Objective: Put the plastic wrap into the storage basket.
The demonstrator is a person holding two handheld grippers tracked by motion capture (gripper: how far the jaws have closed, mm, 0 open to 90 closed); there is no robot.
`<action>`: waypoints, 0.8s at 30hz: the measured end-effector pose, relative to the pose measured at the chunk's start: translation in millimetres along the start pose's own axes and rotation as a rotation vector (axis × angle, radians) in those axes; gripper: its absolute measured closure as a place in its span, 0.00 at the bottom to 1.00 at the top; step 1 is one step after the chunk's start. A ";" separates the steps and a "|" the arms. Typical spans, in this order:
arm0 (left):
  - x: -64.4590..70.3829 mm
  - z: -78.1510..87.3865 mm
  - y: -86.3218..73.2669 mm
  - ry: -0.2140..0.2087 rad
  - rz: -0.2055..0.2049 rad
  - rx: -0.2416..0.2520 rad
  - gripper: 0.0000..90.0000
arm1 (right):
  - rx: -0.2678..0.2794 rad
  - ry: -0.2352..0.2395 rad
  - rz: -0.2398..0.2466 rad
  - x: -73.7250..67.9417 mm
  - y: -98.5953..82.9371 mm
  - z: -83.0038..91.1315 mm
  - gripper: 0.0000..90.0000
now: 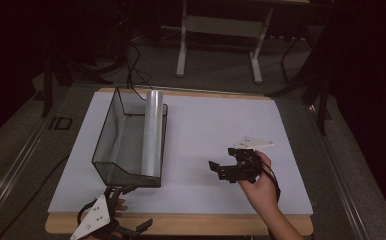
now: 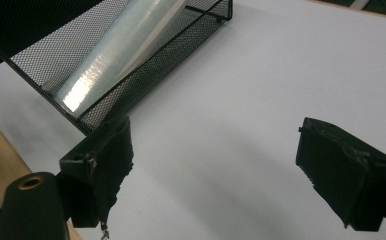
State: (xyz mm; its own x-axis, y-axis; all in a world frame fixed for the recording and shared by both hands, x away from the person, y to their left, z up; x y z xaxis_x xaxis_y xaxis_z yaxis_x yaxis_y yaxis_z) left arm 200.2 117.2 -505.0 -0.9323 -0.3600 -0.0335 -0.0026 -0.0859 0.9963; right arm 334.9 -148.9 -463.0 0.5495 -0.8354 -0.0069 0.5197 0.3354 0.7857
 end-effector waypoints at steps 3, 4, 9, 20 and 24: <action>0.3 0.0 0.0 0.001 -0.001 -0.002 0.01 | 0.008 -0.005 -0.003 2.4 -8.1 4.9 0.17; 0.3 0.0 0.0 0.001 -0.001 -0.002 0.01 | 0.008 -0.005 -0.003 2.4 -8.1 4.9 0.17; 0.3 0.0 -0.1 0.001 -0.001 -0.002 0.01 | 0.012 -0.034 0.007 6.7 -26.5 8.2 0.17; 0.8 -0.5 -0.3 -0.002 -0.002 -0.004 0.01 | 0.007 -0.039 0.008 12.9 -52.3 10.4 0.17; 1.0 -0.8 -0.6 -0.005 -0.002 -0.004 0.01 | 0.013 -0.043 0.015 13.7 -56.8 12.0 0.17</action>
State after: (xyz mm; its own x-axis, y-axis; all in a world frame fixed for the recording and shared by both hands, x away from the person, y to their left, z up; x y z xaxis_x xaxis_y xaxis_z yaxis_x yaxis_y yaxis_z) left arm 199.6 116.2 -505.7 -0.9342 -0.3550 -0.0349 -0.0029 -0.0902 0.9959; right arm 305.1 -184.6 -500.3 0.5279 -0.8487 0.0313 0.5030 0.3422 0.7936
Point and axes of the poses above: each handheld gripper's, and its own axes: z roughly backward along the jaws, y roughly out of its top, x roughly to its right, the point moved 7 cm from there along -z, roughly forward along the jaws, and after that the axes turned 11 degrees about -y, right-handed, at the moved point
